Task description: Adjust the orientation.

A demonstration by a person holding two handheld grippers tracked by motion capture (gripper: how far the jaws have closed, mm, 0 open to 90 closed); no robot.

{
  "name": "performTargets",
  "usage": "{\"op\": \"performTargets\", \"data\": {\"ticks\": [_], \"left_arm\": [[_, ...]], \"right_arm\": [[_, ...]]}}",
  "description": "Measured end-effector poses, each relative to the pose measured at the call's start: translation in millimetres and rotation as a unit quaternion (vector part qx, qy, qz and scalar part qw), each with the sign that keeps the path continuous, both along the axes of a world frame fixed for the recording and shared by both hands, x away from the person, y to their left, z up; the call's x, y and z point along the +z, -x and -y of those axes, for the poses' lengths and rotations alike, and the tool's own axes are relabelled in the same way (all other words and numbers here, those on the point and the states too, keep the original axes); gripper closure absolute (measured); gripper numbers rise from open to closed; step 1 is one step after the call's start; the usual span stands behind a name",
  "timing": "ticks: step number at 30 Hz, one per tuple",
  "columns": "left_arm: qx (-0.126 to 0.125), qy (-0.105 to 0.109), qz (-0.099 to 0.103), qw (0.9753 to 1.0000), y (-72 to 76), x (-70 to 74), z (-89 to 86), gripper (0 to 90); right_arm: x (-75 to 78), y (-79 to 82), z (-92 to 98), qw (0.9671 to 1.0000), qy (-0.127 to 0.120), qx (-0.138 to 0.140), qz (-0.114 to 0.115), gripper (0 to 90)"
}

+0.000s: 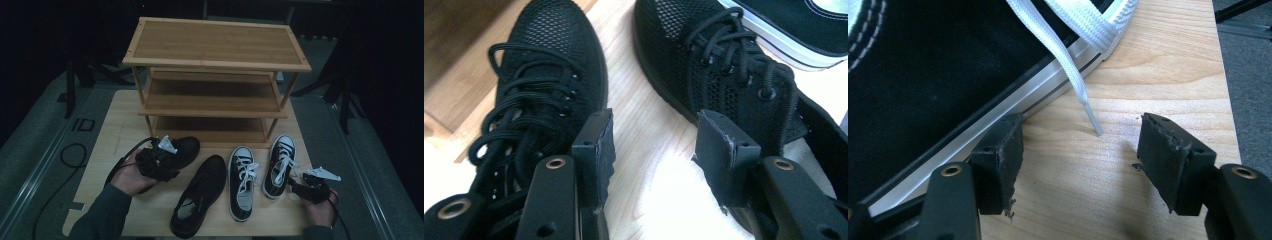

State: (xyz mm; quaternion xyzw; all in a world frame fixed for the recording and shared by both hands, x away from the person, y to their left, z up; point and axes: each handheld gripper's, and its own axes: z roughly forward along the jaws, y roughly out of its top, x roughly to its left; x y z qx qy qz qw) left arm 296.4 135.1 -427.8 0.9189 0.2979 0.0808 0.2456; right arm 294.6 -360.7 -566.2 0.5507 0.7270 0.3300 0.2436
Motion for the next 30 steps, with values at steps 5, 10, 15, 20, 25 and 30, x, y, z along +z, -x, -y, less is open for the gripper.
{"op": "performTargets", "data": {"ticks": [5,10,15,20,25,30], "left_arm": [[-0.011,-0.001,-0.002,0.9999,4.3,-0.9,6.6,50.0],[-0.021,-0.002,-0.004,0.9998,8.0,-0.8,11.7,50.0],[-0.027,-0.004,-0.008,0.9996,10.0,-2.9,16.7,50.1],[-0.035,-0.004,-0.013,0.9993,12.0,-4.0,20.8,50.0],[-0.044,0.011,-0.021,0.9987,18.5,-2.8,26.8,50.2],[-0.052,0.006,-0.026,0.9983,21.5,-4.3,31.2,50.2]], "right_arm": [[0.0,0.0,0.0,1.0,0.0,0.0,0.0,34.6],[0.0,0.0,0.0,1.0,0.0,0.0,0.0,34.6],[0.0,0.0,0.0,1.0,0.0,0.0,0.0,34.6],[0.0,0.0,0.0,1.0,0.0,0.0,0.0,34.6],[0.0,0.0,0.0,1.0,0.0,0.0,0.0,34.6],[0.0,0.0,0.0,1.0,0.0,0.0,0.0,34.6]]}}
